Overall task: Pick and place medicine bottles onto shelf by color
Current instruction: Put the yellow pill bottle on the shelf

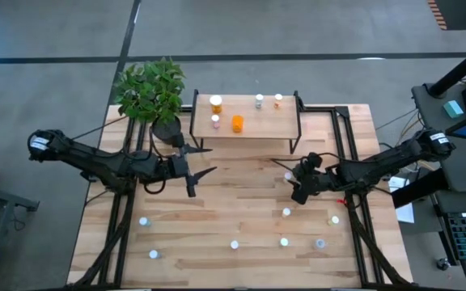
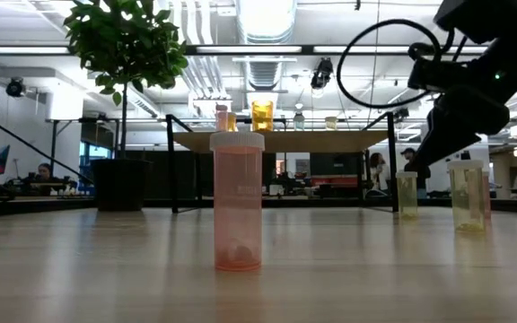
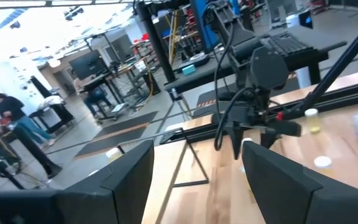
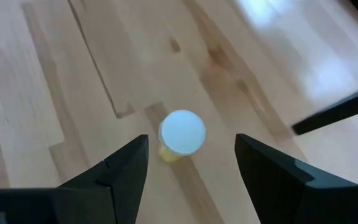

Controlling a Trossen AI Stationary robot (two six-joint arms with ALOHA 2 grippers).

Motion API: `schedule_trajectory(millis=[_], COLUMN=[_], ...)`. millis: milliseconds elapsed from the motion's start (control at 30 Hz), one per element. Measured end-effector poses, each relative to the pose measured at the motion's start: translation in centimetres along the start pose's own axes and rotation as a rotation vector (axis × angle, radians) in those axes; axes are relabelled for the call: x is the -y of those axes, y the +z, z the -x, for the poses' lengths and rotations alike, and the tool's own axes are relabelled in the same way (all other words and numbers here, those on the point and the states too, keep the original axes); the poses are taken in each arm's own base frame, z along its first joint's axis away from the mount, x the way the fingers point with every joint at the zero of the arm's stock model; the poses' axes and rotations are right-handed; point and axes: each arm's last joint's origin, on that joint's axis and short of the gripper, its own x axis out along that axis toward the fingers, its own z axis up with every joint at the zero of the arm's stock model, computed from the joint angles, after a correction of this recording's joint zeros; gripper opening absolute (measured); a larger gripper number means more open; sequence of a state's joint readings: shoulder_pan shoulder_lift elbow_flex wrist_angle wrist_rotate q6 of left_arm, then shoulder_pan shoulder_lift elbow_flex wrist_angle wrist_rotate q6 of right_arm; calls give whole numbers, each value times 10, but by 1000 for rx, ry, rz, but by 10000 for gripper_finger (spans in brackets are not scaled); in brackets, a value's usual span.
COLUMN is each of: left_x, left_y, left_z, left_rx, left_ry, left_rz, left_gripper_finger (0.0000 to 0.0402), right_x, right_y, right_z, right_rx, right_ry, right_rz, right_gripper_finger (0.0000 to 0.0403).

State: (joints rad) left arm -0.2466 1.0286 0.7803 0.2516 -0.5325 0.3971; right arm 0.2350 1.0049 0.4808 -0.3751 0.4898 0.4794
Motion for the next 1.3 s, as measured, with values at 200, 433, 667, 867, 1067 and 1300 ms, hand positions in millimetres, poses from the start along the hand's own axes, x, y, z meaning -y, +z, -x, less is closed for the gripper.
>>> schedule_trajectory(millis=[200, 433, 667, 867, 1067, 1300], left_x=[0, -1, -1, -1, -1, -1], left_y=[1, 0, 0, 0, 0, 0], left_z=[0, 0, 0, 0, 0, 0], left_rx=[2, 0, 0, 0, 0, 0], left_ry=[2, 4, 3, 3, 3, 3], left_rz=[-7, -11, -12, -11, -11, -11], left_gripper_finger=[228, 228, 228, 228, 228, 228], right_x=[-3, -8, -9, -9, -9, -9], right_y=[1, 0, -2, -2, -2, -2], right_z=[-4, -13, -18, -18, -18, -18], right_rx=[5, 3, -8, -8, -7, -6], right_ry=[4, 2, -13, -13, -13, -13], right_rz=[4, 24, 35, 30, 27, 22], right_gripper_finger=[230, 224, 196, 154, 119, 114])
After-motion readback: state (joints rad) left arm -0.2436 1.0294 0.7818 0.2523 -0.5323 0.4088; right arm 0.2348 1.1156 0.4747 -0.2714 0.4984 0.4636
